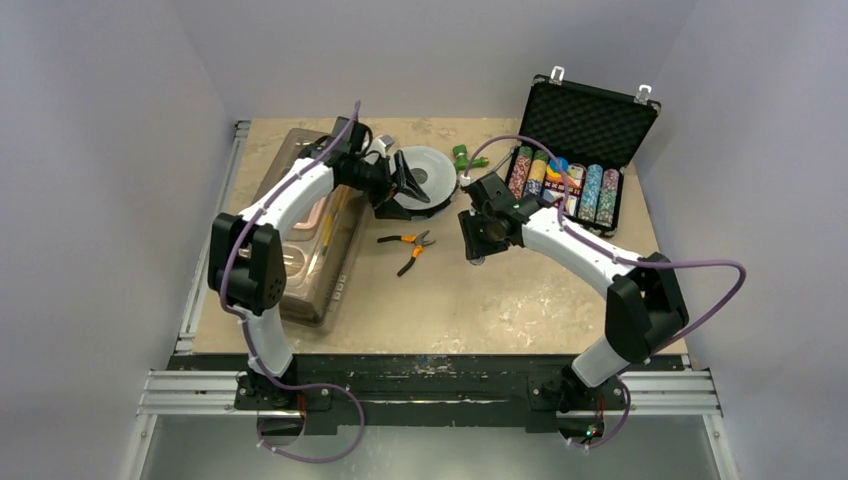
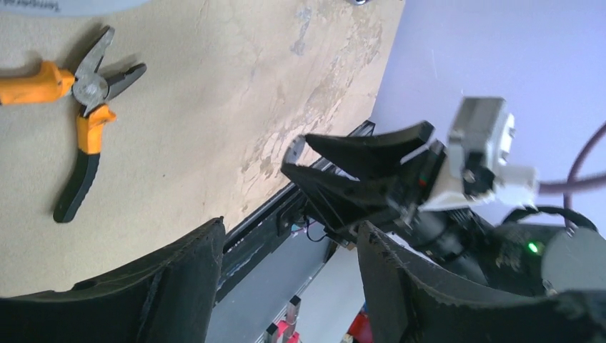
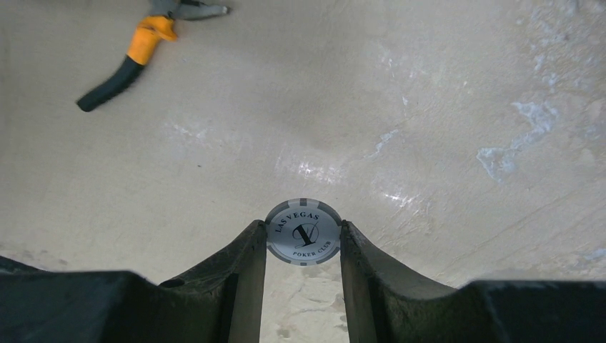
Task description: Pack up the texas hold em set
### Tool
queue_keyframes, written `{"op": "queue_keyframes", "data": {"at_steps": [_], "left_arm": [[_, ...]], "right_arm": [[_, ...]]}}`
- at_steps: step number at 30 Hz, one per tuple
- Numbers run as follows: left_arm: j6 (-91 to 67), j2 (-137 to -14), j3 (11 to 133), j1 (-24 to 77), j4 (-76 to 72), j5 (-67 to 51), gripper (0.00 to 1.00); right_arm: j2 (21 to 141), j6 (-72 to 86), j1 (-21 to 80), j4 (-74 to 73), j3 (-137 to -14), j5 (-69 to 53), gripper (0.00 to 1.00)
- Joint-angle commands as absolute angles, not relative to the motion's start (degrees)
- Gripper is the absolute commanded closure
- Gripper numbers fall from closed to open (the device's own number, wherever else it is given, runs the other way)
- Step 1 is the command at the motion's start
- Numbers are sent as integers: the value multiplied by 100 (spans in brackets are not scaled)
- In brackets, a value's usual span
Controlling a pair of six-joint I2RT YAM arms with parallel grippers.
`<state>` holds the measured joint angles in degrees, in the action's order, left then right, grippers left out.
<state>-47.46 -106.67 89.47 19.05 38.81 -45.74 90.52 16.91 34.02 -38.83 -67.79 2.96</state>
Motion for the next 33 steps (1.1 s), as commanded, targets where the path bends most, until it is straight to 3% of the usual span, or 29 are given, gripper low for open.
{"op": "queue_keyframes", "data": {"at_steps": [1,23,33], "left_arm": [[-4614,-10923,9498,2114,3863,-4654,35],[-4325,-12217,10604,2835,3914,-5561,53],[-4231,-12425,10623,3043,3911,-5832,50]], "right_arm": [[8708,1661,3419,-4067,-7245,153,86],[8539,1626,3415,-4259,-7845,64,87],[8499,1626,3419,-4223,-7889,44,87]]}}
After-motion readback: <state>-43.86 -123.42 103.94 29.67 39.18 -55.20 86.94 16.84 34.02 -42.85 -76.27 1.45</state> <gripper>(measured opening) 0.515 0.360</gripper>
